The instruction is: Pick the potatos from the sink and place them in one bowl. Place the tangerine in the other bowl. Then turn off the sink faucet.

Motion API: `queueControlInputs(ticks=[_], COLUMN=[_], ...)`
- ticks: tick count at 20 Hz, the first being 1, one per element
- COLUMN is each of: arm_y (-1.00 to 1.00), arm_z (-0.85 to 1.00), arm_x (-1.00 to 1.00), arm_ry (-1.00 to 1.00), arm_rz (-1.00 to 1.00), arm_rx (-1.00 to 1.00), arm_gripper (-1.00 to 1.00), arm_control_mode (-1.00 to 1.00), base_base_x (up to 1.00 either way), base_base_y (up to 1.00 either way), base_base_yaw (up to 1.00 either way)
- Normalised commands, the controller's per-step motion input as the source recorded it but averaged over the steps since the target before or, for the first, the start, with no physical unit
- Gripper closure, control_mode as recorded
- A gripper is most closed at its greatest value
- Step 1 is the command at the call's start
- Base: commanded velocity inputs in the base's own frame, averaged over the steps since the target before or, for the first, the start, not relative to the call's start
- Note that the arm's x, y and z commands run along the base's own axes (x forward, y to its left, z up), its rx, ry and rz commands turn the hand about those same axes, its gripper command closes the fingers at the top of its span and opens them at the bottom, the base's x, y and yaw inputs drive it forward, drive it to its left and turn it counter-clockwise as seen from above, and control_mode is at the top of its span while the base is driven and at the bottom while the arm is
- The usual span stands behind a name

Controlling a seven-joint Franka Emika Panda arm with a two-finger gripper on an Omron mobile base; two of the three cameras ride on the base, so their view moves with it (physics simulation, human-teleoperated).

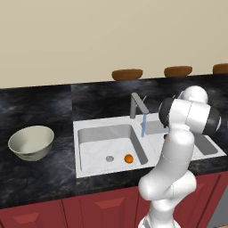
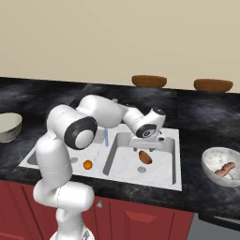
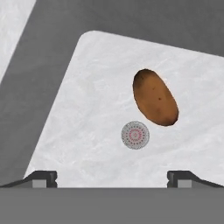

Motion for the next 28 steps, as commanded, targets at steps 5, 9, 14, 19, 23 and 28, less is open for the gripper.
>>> queueControlInputs(ticks=[5, 9, 14, 19, 23, 28], arm_y=[-0.1, -0.07, -0.02, 0.0, -0.03, -0.01], arm_z=[-0.27, -0.27, -0.27, -0.39, -0.37, -0.3], arm_x=[0.35, 0.39, 0.34, 0.26, 0.19, 0.27], arm_ry=[0.01, 0.03, 0.02, 0.0, 0.0, 0.0], arm_rz=[0.04, 0.04, 0.03, 0.01, 0.0, 0.0], arm_rx=[0.04, 0.02, 0.0, 0.0, 0.0, 0.0], arm_gripper=[-1.0, -1.0, -1.0, -1.0, -1.0, -1.0], arm_control_mode=[-1.0, -1.0, -1.0, -1.0, -1.0, -1.0], base_base_x=[0.0, 0.0, 0.0, 0.0, 0.0, 0.0], base_base_y=[0.0, 0.0, 0.0, 0.0, 0.0, 0.0], base_base_yaw=[0.0, 0.0, 0.0, 0.0, 0.0, 0.0])
